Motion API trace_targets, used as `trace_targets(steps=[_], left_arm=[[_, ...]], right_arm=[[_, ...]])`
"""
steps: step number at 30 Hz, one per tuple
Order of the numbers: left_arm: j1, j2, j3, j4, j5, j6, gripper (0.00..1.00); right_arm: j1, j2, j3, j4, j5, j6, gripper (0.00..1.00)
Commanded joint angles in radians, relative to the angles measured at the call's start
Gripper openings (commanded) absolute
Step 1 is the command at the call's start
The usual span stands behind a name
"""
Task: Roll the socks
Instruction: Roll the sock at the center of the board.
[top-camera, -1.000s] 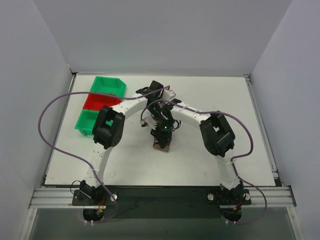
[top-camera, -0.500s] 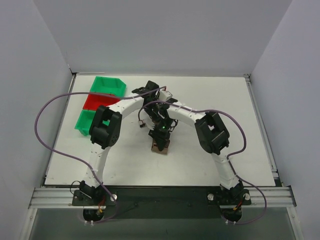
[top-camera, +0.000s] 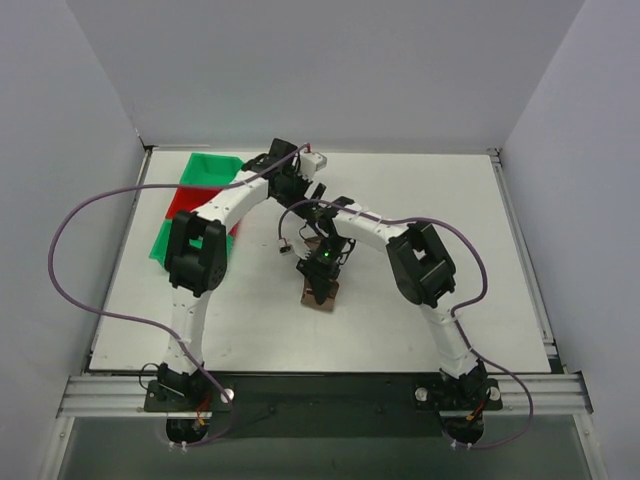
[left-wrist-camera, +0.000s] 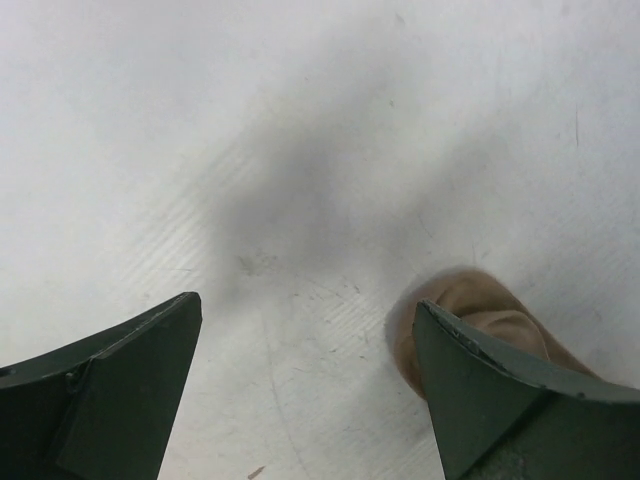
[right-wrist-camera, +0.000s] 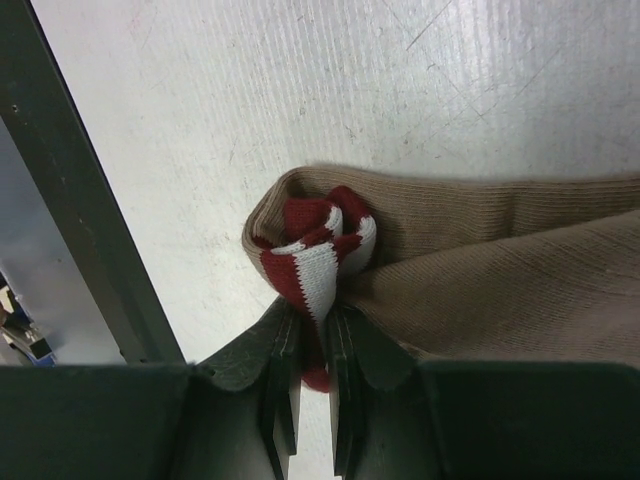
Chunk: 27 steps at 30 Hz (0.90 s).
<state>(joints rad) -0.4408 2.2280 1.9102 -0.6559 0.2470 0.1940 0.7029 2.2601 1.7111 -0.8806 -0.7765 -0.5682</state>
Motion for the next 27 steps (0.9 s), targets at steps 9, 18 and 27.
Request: trace_targets(steps=[9, 18, 27], left_arm=[[0.224, -0.491, -0.440, 0.493, 0.119, -0.229, 0.97], [0.241, -0.889, -0.865, 0.674, 0.273, 0.123, 0.97], [0.127, -1.134, -1.198, 0.742, 0.304, 0.422, 0.96]], right_arm=[[-0.002, 0.073, 0.008, -0.029, 0.079, 0.024, 0.00], [-0.013, 0.099, 0.038, -0.057, 0.060, 0.018, 0.00], [-0.048, 0.187, 0.183, -0.179, -0.033, 0.005, 0.01]])
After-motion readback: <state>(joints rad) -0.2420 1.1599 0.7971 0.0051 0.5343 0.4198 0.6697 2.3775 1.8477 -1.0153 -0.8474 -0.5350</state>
